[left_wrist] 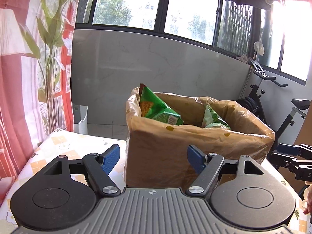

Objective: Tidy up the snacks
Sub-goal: 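Move both open tools from the box back down to the remaining snacks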

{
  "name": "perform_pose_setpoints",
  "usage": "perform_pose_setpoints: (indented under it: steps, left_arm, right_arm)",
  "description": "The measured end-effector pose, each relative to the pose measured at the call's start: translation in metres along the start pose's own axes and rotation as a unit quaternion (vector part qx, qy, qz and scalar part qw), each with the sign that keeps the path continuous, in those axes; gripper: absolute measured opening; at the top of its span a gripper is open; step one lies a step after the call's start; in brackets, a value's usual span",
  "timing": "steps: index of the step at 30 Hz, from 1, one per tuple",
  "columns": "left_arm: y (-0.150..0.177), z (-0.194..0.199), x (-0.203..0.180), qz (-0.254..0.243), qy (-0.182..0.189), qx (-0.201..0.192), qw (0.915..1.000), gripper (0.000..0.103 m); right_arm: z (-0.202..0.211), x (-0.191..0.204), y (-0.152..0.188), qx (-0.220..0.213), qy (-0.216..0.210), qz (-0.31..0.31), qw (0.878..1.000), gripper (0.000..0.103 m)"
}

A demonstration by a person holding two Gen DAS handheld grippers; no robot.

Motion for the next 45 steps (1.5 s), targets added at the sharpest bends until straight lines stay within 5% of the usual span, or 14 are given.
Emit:
perform_pose_setpoints:
  steps: [34,45]
  left_arm:
    - [0.121,-0.002,0.006,0.043,-0.035,0.109,0.9925,0.077]
    - [0.13,-0.005,0.0,0.038,-0.033,0.122,0.9913,0.077]
  right_arm:
    - [-0.006,-0.033,0.133,0.13,0.043,-0.081,0.987,0.072]
    - [-0.003,-0.037,0.156,0.152,0.054,-0.088,0.983,0.072]
Point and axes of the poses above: each gripper's, at about its wrist camera, not at the fingertips, and z roughly against the way its jaws point, x to its left, y to its underside, the point moved 10 cm from there along -z, roughly the way its jaws point, and after that the axes turned 6 degrees about -z, right-handed, at the moved point
